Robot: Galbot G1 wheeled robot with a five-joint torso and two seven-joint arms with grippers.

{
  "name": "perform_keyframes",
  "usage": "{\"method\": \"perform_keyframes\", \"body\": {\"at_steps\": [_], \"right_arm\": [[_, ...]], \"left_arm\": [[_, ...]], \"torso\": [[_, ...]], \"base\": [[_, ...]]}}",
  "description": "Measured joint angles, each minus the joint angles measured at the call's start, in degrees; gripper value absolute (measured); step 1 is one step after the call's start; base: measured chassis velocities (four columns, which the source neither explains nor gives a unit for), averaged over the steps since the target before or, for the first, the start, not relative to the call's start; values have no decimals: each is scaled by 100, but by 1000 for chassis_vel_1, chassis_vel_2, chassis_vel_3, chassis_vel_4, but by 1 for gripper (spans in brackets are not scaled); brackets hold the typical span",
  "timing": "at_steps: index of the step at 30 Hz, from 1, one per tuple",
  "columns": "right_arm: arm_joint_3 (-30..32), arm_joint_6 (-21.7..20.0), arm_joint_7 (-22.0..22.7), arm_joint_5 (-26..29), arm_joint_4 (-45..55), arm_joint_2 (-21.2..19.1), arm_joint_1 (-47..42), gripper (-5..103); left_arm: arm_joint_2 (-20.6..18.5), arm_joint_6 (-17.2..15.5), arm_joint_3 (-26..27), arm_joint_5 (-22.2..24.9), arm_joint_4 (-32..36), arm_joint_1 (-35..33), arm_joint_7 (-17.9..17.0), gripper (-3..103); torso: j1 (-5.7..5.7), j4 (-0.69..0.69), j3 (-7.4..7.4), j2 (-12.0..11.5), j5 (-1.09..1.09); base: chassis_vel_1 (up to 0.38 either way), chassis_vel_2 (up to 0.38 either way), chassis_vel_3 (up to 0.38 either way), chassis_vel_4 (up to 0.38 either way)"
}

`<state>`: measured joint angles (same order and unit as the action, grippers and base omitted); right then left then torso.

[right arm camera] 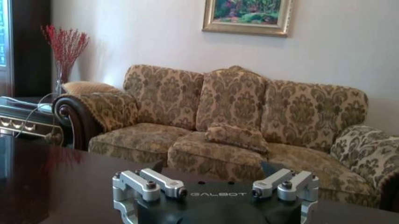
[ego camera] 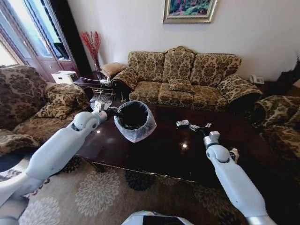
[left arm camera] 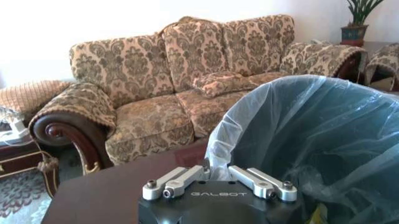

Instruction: Move to the front of the table and place the trash on the table into the trash bin.

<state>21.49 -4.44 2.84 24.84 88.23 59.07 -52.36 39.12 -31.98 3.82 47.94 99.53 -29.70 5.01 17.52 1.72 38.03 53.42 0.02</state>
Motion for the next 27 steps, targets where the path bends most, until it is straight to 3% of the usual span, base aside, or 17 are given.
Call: {"method": "perform_keyframes", "body": {"at_steps": [2, 5, 12, 19, 24, 27], "right_arm": [[-24, 1, -7, 92, -6, 22, 9, 100], [-31, -5, -12, 240, 7, 44, 12, 100], [-32, 26, -25, 249, -22, 49, 17, 100], [-40, 4, 8, 217, -7, 33, -15, 100], [-124, -218, 113, 213, -227, 87, 73, 100], [-228, -468, 429, 456, -356, 159, 180, 100]], "left_arm": [[-2, -1, 13, 0, -1, -16, 31, 2], [-10, -1, 20, -1, 2, -24, 32, 2], [-31, -2, 37, 1, 43, -55, 65, 2], [-40, -1, 68, 2, 61, -85, 79, 2], [-23, -1, 71, 1, 76, -94, 75, 2], [-6, 0, 73, 5, 88, -87, 74, 2]], "torso": [[0, 9, 0, 0, -10], [0, 13, 0, 0, -5], [-1, 3, -1, 0, -2], [2, 3, 1, 0, -1], [9, 4, 3, -2, -2], [5, 4, 2, -2, -3]], "base": [[33, 43, -5, -11], [56, 98, -2, -41], [-42, 74, 65, -65], [-178, 128, 149, -138], [-107, 107, 73, -88], [12, 57, 3, -37]]}}
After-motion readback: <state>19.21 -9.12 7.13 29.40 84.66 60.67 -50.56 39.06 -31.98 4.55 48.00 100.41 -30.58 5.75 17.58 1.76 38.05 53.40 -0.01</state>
